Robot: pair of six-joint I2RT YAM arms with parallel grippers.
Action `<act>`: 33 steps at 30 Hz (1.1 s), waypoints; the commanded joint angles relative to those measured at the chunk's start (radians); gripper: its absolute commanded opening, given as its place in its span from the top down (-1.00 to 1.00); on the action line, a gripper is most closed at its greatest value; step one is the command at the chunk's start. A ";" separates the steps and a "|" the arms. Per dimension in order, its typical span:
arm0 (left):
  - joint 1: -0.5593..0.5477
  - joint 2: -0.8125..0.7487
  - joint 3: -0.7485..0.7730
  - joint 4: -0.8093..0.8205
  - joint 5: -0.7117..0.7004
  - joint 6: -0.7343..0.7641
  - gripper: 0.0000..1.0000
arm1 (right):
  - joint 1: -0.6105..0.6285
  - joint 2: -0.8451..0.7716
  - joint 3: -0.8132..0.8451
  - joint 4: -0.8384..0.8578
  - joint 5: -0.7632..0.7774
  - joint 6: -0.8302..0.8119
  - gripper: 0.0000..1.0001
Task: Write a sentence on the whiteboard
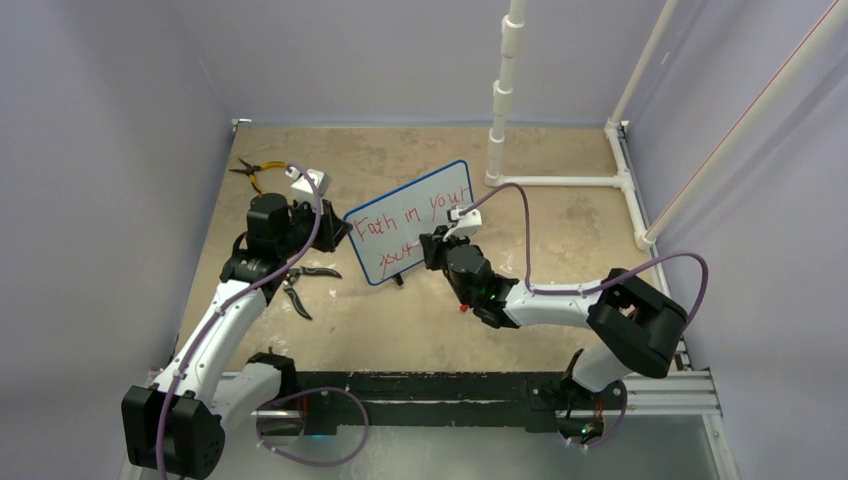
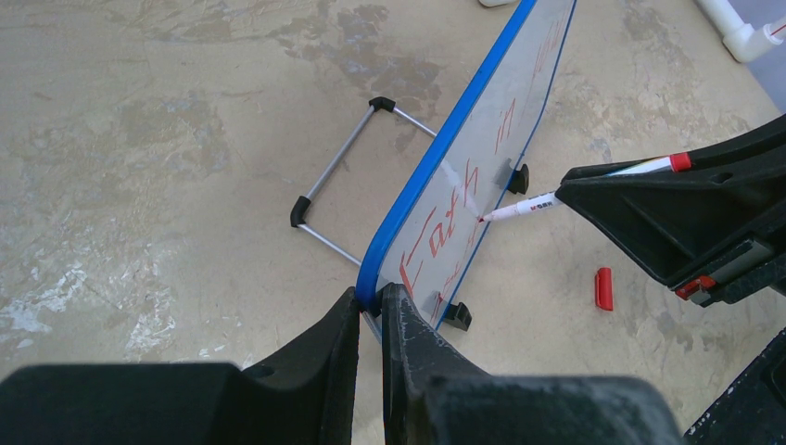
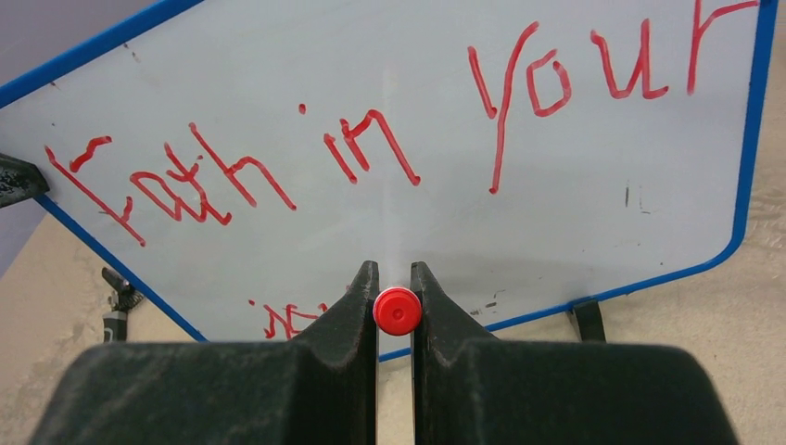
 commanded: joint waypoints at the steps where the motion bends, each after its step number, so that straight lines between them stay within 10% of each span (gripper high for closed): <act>1: -0.002 0.002 -0.009 -0.003 0.026 0.002 1.00 | -0.008 -0.045 -0.004 0.011 0.061 0.011 1.00; 33: -0.002 0.004 -0.011 -0.005 0.021 0.005 1.00 | -0.051 -0.044 -0.007 0.083 -0.046 -0.027 1.00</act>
